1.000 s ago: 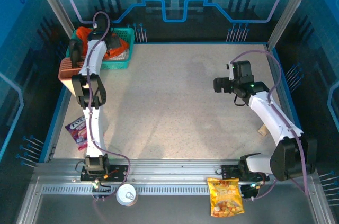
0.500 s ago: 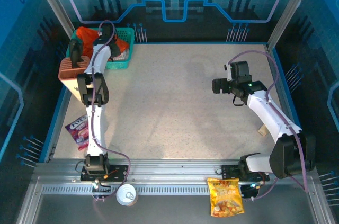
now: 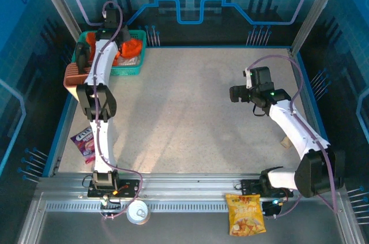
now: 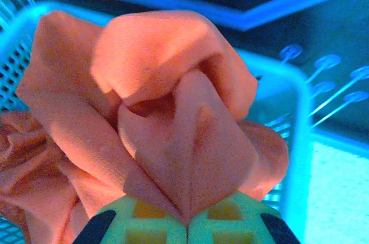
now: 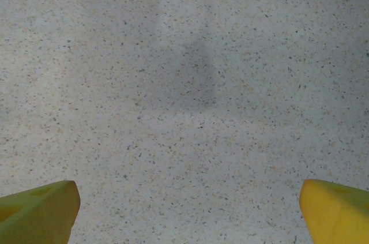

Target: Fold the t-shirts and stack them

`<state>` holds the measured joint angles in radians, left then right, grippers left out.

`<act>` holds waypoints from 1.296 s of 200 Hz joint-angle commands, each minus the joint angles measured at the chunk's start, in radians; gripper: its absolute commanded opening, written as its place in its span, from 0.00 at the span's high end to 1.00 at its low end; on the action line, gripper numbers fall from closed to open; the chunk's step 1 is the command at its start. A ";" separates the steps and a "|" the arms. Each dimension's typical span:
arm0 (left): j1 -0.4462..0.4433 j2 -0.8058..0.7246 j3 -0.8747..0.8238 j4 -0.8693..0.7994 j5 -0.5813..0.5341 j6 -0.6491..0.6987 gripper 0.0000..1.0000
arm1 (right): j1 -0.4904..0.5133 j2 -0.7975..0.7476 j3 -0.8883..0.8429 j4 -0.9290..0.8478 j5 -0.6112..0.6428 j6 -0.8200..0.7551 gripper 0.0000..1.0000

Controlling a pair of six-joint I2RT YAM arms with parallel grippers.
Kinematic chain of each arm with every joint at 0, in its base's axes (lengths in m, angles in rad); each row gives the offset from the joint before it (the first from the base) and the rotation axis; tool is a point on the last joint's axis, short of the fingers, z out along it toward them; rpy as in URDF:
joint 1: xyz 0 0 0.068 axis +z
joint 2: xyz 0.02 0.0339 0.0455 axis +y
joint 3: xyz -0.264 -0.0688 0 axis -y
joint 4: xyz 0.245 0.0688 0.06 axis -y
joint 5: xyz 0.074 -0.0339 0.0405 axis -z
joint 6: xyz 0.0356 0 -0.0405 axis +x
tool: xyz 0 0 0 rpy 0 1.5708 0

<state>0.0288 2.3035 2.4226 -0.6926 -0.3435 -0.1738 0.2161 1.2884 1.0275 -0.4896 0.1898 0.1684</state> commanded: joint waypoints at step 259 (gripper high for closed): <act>-0.908 -0.526 -0.993 0.141 0.022 -0.298 0.01 | 0.015 -0.178 -0.023 -0.083 -0.087 0.024 0.00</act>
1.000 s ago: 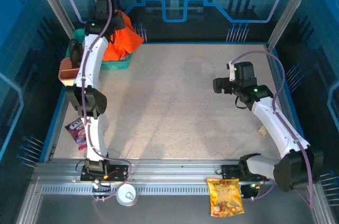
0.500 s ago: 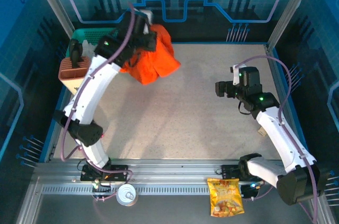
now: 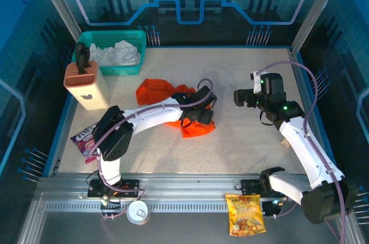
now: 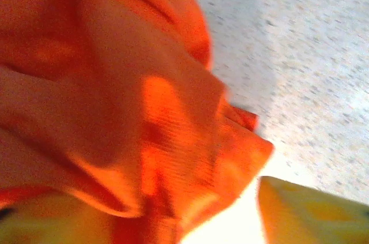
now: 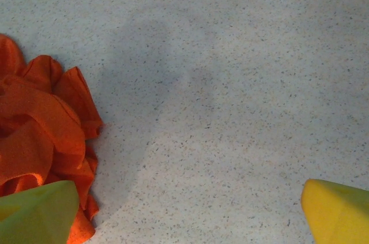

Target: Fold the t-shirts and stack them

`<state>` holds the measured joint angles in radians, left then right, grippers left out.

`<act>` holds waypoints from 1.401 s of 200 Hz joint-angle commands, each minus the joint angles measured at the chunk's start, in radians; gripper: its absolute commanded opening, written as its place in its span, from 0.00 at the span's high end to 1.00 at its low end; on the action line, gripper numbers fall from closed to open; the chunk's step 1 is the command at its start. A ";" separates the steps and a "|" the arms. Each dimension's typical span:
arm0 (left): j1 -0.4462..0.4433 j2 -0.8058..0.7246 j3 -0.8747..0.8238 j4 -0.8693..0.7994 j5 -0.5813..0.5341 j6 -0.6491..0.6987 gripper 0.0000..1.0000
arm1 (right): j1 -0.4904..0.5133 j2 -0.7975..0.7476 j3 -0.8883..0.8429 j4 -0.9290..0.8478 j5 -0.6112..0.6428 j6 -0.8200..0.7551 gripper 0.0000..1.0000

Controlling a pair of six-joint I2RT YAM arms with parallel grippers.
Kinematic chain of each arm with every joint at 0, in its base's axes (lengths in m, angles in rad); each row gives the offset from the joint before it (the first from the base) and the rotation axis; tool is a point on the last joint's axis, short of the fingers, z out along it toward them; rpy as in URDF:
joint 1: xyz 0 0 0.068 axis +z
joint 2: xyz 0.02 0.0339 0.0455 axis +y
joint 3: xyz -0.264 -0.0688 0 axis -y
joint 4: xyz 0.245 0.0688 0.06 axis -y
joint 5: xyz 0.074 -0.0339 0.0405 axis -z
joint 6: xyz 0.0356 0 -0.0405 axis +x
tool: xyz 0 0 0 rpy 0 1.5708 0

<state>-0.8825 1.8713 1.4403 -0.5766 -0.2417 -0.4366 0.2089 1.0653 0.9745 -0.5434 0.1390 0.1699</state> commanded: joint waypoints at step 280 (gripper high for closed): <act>0.404 -0.072 -0.461 0.429 0.176 -0.237 0.89 | 0.443 0.661 0.244 0.000 0.163 0.396 0.89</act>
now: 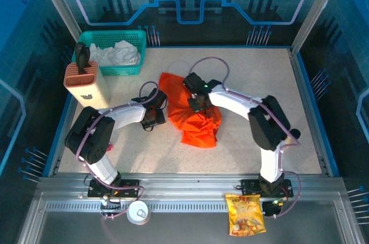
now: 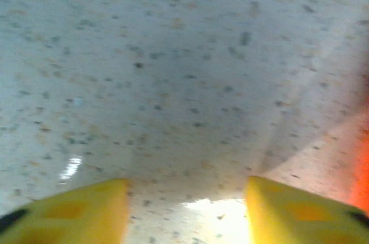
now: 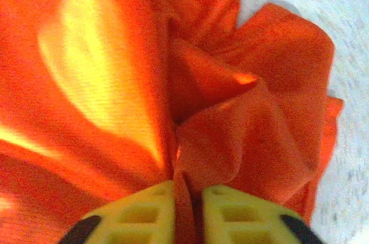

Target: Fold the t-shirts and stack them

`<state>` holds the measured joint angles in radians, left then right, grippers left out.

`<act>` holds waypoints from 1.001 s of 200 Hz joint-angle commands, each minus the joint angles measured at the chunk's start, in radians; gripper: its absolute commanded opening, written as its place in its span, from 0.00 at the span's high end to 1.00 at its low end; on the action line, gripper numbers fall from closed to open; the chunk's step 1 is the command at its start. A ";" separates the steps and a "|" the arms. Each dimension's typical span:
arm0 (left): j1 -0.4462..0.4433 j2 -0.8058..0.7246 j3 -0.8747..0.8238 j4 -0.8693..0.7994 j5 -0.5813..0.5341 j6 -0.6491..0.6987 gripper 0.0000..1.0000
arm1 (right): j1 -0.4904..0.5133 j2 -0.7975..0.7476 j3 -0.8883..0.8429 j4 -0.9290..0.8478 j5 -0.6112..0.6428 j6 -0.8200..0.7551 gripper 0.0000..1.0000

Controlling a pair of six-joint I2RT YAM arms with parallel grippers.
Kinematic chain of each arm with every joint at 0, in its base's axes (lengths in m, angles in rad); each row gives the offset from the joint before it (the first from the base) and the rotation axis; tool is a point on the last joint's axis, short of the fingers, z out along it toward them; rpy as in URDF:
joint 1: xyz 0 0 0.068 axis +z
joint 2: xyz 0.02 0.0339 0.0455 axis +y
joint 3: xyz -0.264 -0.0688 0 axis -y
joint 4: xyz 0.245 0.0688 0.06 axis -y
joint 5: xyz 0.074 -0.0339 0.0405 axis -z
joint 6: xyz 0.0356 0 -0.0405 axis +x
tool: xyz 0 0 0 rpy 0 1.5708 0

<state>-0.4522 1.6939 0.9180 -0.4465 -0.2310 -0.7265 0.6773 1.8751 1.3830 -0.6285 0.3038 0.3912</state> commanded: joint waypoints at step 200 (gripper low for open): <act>-0.243 0.142 0.208 0.155 0.182 0.183 0.47 | -0.355 -0.365 -0.420 0.154 -0.170 0.189 0.37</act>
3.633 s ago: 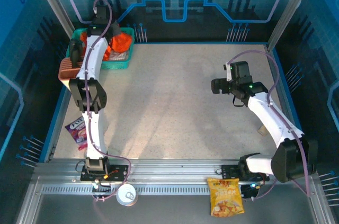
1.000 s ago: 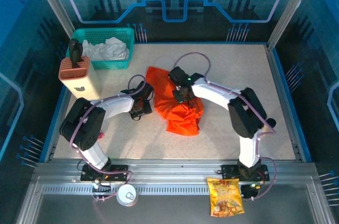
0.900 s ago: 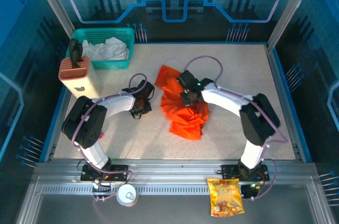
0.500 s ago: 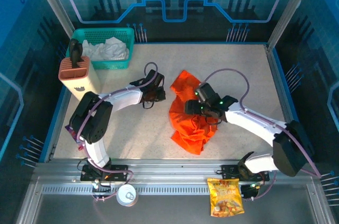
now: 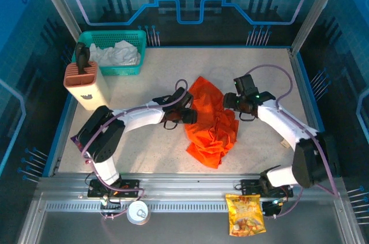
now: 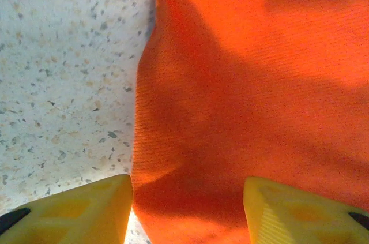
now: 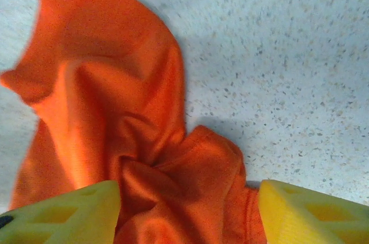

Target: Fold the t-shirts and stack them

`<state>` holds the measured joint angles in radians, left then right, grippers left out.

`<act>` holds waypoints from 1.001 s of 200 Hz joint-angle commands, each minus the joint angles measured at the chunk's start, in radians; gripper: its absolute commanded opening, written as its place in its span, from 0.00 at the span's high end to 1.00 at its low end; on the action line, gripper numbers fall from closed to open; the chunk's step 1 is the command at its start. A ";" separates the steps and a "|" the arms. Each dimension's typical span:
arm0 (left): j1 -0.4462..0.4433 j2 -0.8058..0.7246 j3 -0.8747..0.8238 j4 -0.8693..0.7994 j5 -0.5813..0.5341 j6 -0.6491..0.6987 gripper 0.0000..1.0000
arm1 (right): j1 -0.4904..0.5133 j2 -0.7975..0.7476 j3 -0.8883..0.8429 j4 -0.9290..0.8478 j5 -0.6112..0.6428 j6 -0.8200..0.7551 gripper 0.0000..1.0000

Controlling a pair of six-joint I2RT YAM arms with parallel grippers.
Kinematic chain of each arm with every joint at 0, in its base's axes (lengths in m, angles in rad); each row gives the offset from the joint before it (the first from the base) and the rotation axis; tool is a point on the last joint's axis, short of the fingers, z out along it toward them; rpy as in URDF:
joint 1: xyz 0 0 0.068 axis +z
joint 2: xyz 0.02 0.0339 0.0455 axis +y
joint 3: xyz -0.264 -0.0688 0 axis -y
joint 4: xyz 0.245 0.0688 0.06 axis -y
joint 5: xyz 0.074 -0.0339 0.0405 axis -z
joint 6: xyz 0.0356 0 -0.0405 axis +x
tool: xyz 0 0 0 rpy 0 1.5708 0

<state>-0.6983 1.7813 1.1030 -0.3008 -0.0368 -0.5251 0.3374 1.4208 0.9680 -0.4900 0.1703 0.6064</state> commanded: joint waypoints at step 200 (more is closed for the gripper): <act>0.093 -0.006 0.287 -0.176 -0.322 0.214 1.00 | -0.219 -0.116 0.058 -0.196 0.326 -0.111 1.00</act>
<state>-0.6189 1.7489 1.2816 -0.4206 -0.2836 -0.4110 0.1871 1.3235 1.0546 -0.6212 0.4358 0.5144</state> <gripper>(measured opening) 0.054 0.055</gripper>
